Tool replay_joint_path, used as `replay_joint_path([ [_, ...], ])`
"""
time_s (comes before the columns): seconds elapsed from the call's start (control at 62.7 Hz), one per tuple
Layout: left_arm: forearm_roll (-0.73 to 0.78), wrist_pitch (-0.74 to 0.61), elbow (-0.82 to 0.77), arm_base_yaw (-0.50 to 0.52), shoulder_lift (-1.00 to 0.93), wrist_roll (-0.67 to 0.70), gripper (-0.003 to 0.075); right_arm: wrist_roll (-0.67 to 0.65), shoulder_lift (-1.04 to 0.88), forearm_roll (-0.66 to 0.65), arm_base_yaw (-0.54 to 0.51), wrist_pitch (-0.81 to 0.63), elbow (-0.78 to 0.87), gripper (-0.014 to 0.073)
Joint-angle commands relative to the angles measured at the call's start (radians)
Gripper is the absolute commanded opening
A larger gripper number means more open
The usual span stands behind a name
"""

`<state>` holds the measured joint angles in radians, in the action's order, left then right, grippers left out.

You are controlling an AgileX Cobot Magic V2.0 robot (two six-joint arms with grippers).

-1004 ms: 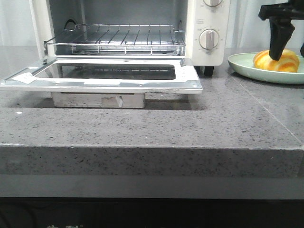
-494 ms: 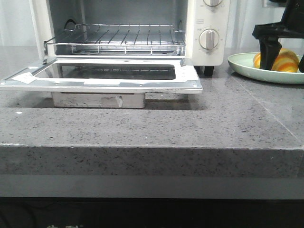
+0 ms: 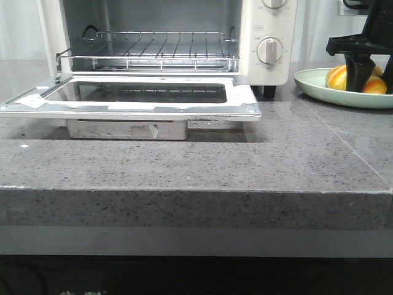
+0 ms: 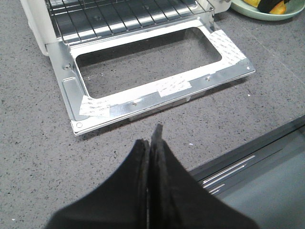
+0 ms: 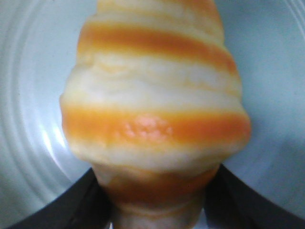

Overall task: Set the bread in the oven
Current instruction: 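Lower the right gripper and grasp the striped bread, then lift the bread and carry it with the right gripper into the oven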

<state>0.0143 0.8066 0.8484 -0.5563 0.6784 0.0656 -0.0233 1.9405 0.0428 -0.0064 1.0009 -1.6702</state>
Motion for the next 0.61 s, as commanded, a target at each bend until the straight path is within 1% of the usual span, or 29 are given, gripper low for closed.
replay_joint_path([
  [0.0,-0.006,-0.063,0.027,0.002,-0.002,0.009,-0.0018,0.003,-0.100,0.002,-0.004,-0.023,-0.029,0.0160],
  [0.128,-0.006,-0.063,0.027,0.002,-0.002,0.009,-0.0018,0.004,-0.177,0.012,-0.004,-0.032,-0.017,0.0160],
  [0.255,-0.006,-0.063,0.027,0.002,-0.002,0.009,-0.0018,0.004,-0.258,0.013,-0.004,-0.030,0.028,0.0160],
  [0.367,-0.006,-0.063,0.027,0.002,-0.002,0.009,-0.0018,0.006,-0.356,0.014,0.003,-0.035,0.118,0.0160],
  [0.59,-0.006,-0.063,0.027,0.002,-0.002,0.009,-0.0018,0.012,-0.548,0.028,0.071,-0.042,0.295,0.0160],
])
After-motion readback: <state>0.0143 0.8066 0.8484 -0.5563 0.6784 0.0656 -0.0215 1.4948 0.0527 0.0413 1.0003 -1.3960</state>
